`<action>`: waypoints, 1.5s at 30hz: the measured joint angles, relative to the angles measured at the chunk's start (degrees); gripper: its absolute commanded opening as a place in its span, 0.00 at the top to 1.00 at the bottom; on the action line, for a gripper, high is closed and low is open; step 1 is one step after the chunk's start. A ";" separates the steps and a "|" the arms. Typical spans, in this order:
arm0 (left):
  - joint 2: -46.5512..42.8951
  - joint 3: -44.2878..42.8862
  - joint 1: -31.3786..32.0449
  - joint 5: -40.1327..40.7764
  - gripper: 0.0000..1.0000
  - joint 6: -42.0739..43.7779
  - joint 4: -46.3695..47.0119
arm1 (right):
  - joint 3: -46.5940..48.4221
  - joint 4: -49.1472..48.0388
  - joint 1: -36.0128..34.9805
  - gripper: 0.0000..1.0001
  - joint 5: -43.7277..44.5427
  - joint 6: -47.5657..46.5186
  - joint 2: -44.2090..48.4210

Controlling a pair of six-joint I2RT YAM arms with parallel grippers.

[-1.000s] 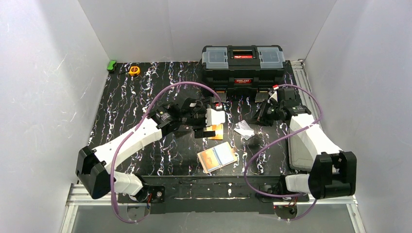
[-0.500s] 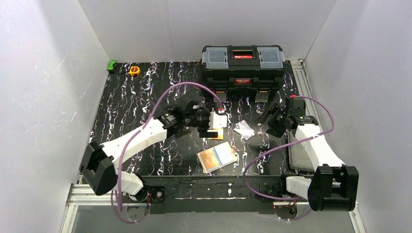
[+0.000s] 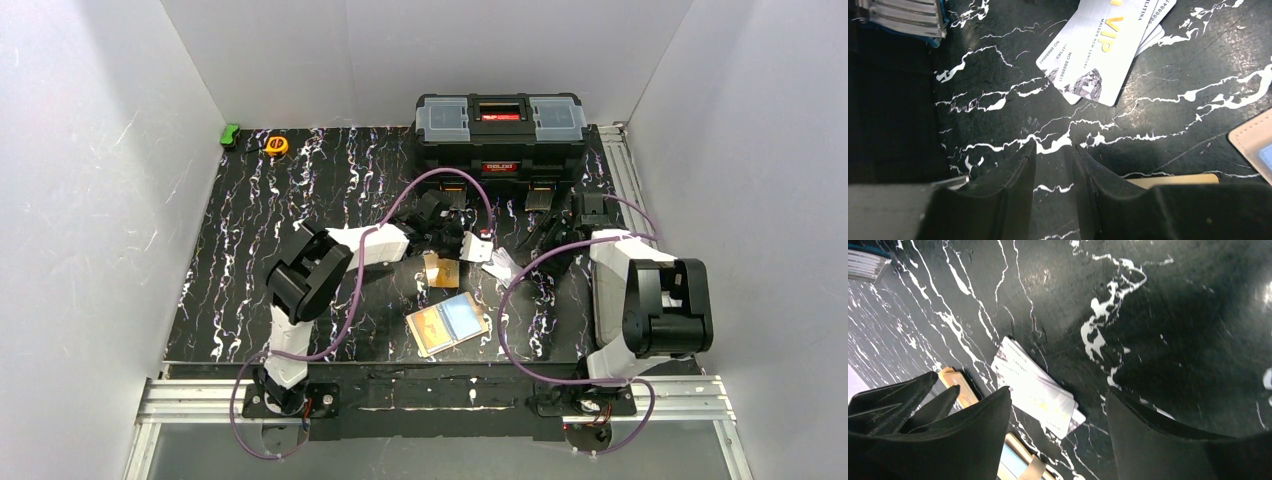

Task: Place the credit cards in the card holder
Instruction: Pick up the credit card from the center of the board.

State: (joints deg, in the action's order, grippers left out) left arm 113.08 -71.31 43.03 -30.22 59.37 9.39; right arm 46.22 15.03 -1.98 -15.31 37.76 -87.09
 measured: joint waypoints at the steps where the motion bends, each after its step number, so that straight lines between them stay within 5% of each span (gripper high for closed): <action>1: 1.14 -0.83 -0.07 -0.70 0.65 1.07 -0.22 | 0.00 -0.96 0.00 0.25 -0.24 0.02 -1.03; 20: 2.32 4.72 2.60 -10.93 0.58 11.08 3.17 | 1.01 -13.70 -1.88 0.26 -6.23 2.40 -7.89; 45: 6.58 7.04 3.61 -9.38 0.63 11.13 21.05 | -7.76 -17.88 -3.41 0.30 -7.17 2.51 -1.27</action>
State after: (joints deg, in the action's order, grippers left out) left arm 119.66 -64.27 46.63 -39.59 70.50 30.44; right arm 38.46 -2.85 -5.39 -22.48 40.27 -88.36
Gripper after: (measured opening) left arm 0.379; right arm 0.710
